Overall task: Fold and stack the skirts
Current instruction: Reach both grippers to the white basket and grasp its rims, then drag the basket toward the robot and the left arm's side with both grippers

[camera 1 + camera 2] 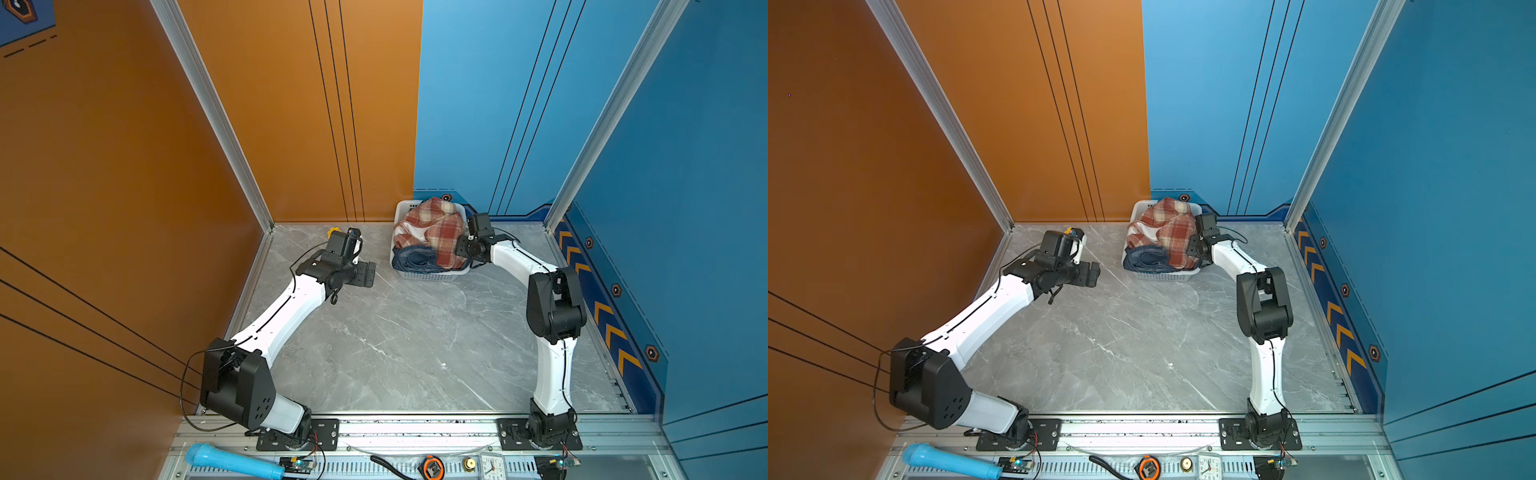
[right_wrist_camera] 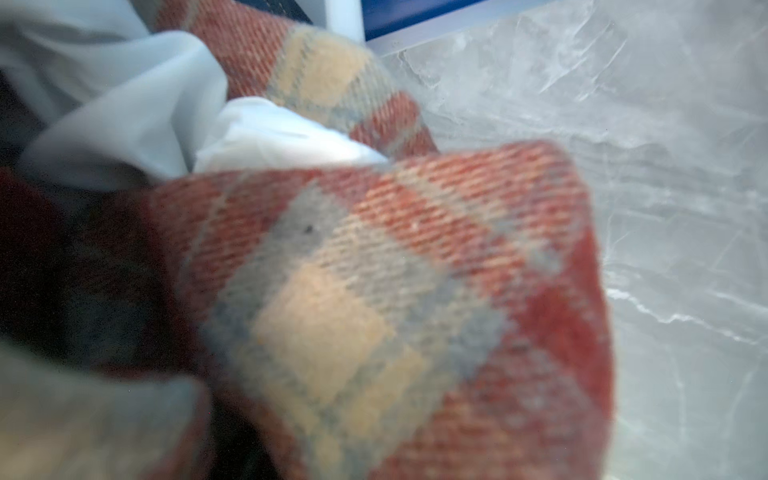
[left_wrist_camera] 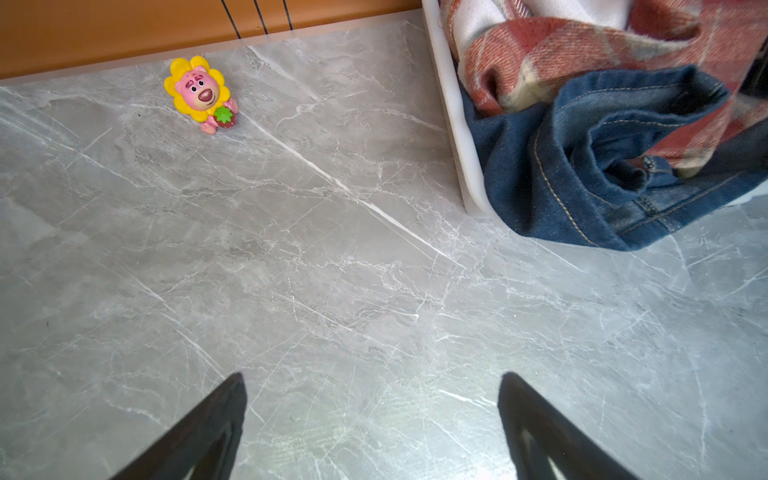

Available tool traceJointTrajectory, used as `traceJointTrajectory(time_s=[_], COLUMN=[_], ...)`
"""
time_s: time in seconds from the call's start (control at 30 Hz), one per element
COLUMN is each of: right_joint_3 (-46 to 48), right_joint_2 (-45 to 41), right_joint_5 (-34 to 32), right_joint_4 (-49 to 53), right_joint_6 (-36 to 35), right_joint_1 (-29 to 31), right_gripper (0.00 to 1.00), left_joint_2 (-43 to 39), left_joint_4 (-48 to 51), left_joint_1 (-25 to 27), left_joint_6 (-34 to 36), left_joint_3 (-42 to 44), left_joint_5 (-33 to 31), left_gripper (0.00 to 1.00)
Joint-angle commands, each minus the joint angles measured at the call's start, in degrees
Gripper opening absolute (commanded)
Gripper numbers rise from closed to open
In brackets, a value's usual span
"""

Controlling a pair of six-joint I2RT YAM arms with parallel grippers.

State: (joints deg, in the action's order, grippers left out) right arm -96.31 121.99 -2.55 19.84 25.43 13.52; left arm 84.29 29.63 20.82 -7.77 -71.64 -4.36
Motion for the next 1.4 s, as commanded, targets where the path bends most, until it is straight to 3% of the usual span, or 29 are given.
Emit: traceJointTrajectory(time_s=[0.0, 0.1, 0.23, 0.47, 0.9, 1.13, 1.37], right_joint_3=[-2.1, -2.4, -2.1, 0.9, 26.8, 38.6, 39.1], right_joint_2=[1.6, 2.0, 1.6, -1.4, -24.6, -35.0, -34.2], right_joint_5=[2.3, 3.9, 4.9, 5.8, 1.6, -1.3, -4.1], right_joint_4=[2.5, 1.9, 1.6, 1.5, -0.3, -0.1, -2.4], right_joint_6=[-0.9, -0.9, -0.8, -1.1, -2.0, 3.7, 8.9], right_joint_1=[0.4, 0.4, 0.5, 0.7, 7.5, 20.1, 34.3], right_gripper=[0.46, 0.42, 0.25, 0.03, 0.0, 0.0, 0.0], left_joint_2=[-2.6, -3.5, -4.4, -5.4, -7.1, -7.8, -8.6], left_joint_4=[2.8, 3.0, 3.4, 4.1, 4.8, 4.7, 4.7], left_joint_1=[-0.4, -1.4, -2.9, -4.9, -9.5, -13.1, -15.0], left_joint_6=[0.1, -0.8, -0.9, -1.3, -3.7, -4.7, -5.5], left_joint_3=[-1.7, -1.6, -2.0, -1.9, -1.7, -1.9, -1.7], left_joint_5=[1.4, 2.7, 3.1, 3.5, 3.1, 1.5, -1.0], left_gripper=[0.95, 0.95, 0.95, 0.95, 0.95, 0.94, 0.92])
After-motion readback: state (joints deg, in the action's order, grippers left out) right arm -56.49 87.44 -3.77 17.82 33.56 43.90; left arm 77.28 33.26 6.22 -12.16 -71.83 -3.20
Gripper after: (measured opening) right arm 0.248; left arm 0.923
